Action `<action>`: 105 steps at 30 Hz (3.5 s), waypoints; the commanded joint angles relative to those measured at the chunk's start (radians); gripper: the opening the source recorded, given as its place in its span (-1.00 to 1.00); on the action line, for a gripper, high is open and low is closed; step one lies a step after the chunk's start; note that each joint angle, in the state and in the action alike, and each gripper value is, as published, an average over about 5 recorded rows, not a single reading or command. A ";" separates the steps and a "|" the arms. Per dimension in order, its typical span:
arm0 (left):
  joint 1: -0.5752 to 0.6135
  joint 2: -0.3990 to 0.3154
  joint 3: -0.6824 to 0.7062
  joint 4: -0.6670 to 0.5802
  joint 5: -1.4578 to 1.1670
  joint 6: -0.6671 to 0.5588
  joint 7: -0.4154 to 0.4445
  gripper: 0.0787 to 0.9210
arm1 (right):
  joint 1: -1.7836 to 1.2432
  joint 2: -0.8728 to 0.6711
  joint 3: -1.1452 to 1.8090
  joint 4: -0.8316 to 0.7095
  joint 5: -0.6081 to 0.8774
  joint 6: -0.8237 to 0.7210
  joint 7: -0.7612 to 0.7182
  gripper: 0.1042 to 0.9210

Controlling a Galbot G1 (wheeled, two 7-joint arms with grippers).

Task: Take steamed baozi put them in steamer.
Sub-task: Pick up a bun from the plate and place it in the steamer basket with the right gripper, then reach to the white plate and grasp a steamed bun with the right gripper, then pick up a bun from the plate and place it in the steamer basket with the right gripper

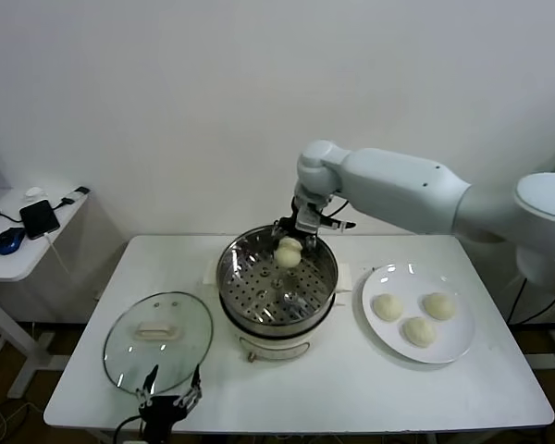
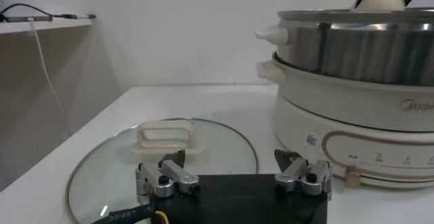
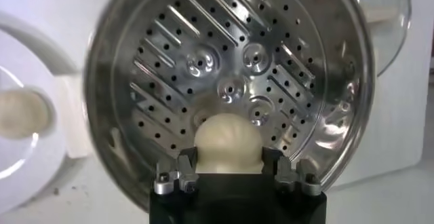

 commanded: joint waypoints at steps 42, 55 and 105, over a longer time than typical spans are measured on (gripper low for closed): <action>0.001 -0.013 -0.021 -0.012 0.007 -0.027 -0.019 0.77 | 0.224 -0.681 -0.513 0.324 0.832 -0.806 -0.007 0.76; 0.020 -0.030 -0.026 -0.010 0.016 -0.032 -0.020 0.77 | -0.159 -0.537 -0.182 0.096 0.663 -0.877 0.061 0.76; 0.028 -0.019 -0.006 -0.055 0.029 -0.016 -0.022 0.77 | 0.537 -0.012 -0.368 0.412 1.363 -1.102 0.175 0.26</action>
